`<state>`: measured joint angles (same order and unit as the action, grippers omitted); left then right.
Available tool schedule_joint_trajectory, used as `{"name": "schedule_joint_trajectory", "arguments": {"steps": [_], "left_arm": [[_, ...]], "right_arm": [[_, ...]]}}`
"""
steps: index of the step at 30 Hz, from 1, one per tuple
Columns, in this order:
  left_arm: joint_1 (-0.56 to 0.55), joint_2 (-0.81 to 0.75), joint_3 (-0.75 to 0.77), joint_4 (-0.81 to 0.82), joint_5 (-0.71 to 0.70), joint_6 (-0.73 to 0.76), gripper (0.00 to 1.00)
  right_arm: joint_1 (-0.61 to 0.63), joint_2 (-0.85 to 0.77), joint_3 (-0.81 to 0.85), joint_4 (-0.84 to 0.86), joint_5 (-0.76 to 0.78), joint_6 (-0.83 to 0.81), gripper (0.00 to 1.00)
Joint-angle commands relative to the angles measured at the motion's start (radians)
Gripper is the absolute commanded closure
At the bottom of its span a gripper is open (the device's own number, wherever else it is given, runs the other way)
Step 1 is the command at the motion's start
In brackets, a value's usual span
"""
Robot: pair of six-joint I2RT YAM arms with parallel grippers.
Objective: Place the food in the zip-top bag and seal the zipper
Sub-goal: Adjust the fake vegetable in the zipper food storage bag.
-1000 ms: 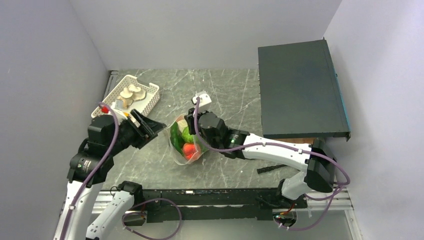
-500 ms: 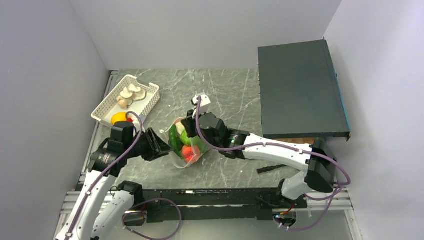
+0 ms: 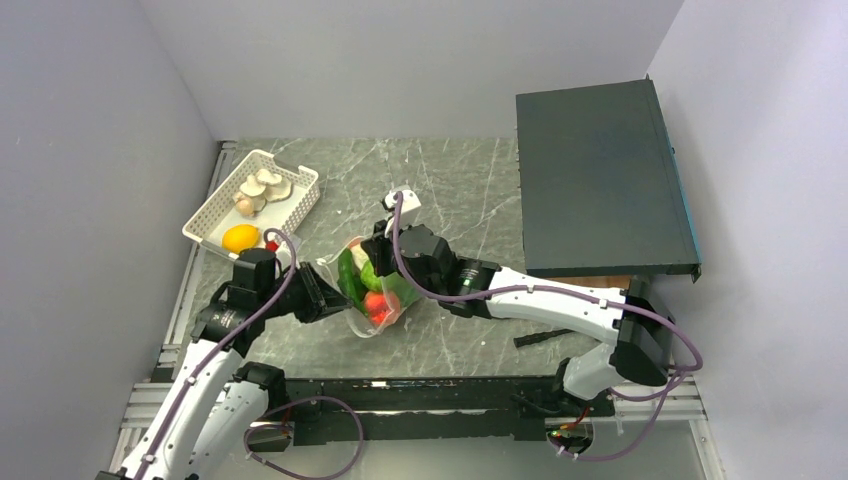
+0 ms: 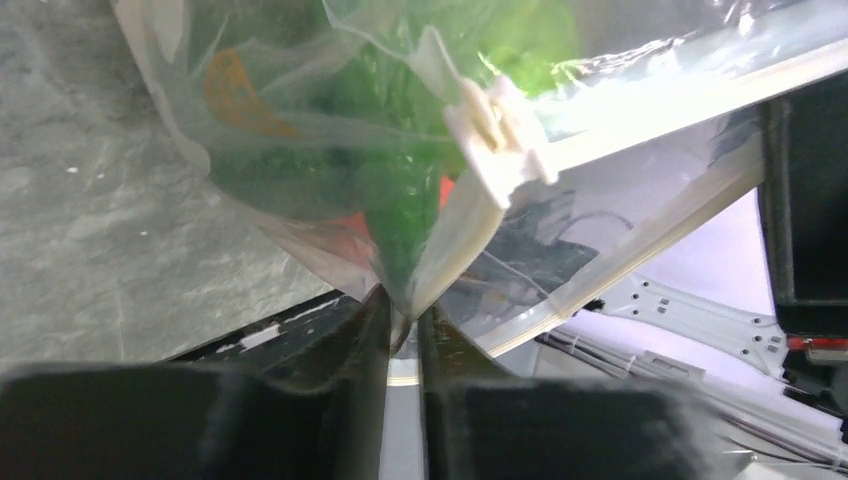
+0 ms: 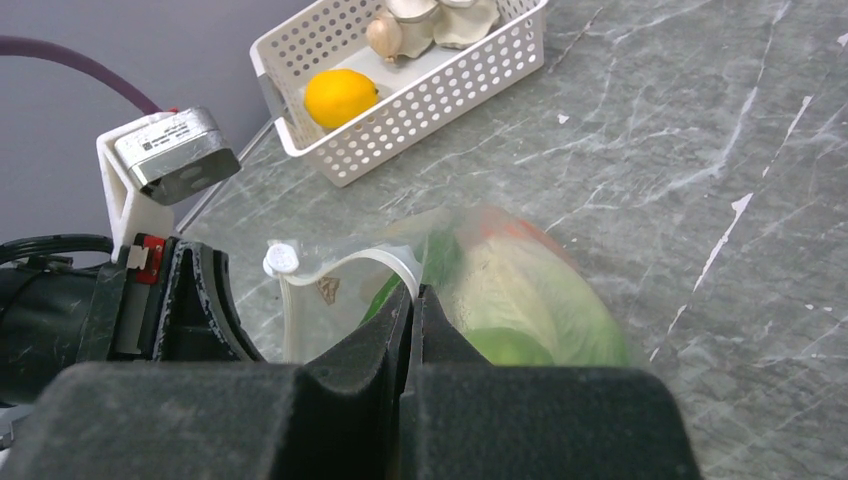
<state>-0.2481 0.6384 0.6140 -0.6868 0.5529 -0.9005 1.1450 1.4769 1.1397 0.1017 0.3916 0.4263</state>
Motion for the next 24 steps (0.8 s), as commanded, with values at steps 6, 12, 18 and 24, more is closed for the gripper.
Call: {"name": "schedule_joint_trajectory", "arguments": {"steps": [6, 12, 18, 24], "left_arm": [[0.000, -0.015, -0.001, 0.159, 0.072, -0.021, 1.00], [0.000, -0.053, -0.012, 0.188, 0.100, -0.060, 1.00], [0.000, -0.048, -0.021, 0.214, 0.113, -0.080, 1.00], [0.000, -0.049, -0.022, 0.239, 0.125, -0.097, 1.00]], "right_arm": [[-0.003, -0.063, 0.031, -0.039, -0.053, -0.053, 1.00], [0.006, -0.003, 0.246, -0.316, -0.002, -0.277, 0.89], [0.071, -0.054, 0.320, -0.455, 0.039, -0.361, 0.56], [0.136, -0.122, 0.288, -0.468, -0.103, -0.338, 0.55]]}}
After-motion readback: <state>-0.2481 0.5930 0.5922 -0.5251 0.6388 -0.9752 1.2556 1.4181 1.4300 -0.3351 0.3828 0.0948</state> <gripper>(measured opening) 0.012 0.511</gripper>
